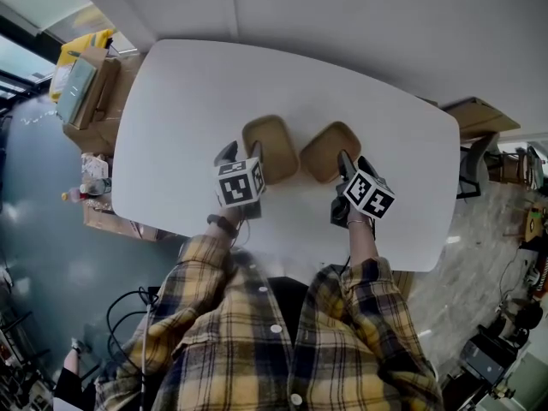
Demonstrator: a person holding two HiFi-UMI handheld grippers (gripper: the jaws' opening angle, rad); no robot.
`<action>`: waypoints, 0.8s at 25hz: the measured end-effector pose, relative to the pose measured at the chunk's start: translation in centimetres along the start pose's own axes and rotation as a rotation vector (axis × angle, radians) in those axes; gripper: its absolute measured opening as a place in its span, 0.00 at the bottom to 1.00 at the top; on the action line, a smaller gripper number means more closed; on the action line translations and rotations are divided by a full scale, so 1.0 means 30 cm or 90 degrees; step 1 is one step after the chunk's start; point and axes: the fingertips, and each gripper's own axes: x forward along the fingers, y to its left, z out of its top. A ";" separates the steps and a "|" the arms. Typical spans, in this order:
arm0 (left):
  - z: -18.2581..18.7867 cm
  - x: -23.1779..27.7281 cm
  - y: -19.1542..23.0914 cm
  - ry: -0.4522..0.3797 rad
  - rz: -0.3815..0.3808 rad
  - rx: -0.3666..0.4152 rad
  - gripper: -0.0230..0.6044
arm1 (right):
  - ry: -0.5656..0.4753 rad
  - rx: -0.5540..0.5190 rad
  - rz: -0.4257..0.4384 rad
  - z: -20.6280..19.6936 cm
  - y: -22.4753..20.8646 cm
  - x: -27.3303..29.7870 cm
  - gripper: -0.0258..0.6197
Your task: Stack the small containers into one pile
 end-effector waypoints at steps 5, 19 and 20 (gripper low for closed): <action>-0.008 -0.002 -0.008 0.009 -0.011 0.011 0.36 | 0.046 0.078 0.008 -0.067 -0.027 0.042 0.38; 0.000 -0.002 -0.025 0.005 -0.024 0.008 0.36 | 0.059 0.064 -0.015 -0.046 -0.071 0.046 0.09; 0.001 -0.002 -0.024 0.004 -0.024 0.007 0.36 | 0.053 0.065 -0.012 -0.035 -0.069 0.040 0.08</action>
